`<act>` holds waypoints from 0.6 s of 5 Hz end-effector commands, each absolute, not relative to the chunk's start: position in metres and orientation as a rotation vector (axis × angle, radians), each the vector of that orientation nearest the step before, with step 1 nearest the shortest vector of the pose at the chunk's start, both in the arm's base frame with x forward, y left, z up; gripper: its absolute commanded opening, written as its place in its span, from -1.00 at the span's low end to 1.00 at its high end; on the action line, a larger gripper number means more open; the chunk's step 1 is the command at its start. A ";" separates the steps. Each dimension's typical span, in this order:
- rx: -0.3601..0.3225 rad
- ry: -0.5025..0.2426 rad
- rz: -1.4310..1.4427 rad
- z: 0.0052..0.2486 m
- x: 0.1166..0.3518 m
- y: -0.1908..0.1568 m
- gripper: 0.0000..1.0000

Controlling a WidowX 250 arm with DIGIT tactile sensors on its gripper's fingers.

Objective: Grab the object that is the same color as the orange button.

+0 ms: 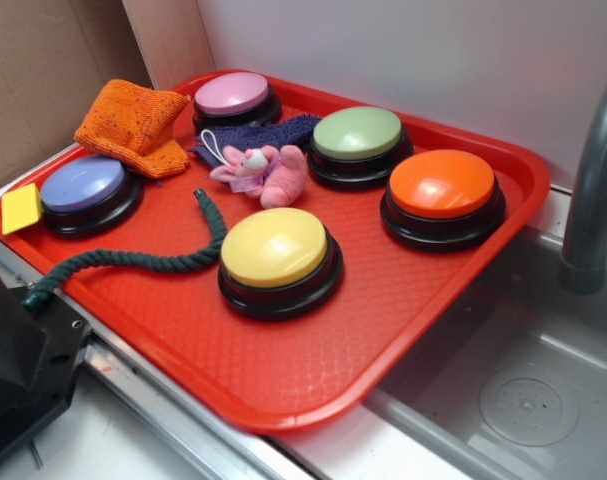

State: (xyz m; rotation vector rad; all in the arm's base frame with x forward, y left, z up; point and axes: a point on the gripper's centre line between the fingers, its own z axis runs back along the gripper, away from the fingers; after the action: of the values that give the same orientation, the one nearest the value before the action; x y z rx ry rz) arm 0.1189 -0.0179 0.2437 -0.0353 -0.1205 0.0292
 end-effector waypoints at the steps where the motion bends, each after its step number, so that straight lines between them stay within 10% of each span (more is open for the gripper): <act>1: -0.035 -0.120 0.029 0.244 0.119 -0.018 1.00; 3: -0.048 -0.120 0.213 0.228 0.150 0.019 1.00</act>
State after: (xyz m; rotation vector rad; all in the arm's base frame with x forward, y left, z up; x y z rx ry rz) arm 0.1494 0.0182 0.2224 -0.0474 -0.0910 0.2145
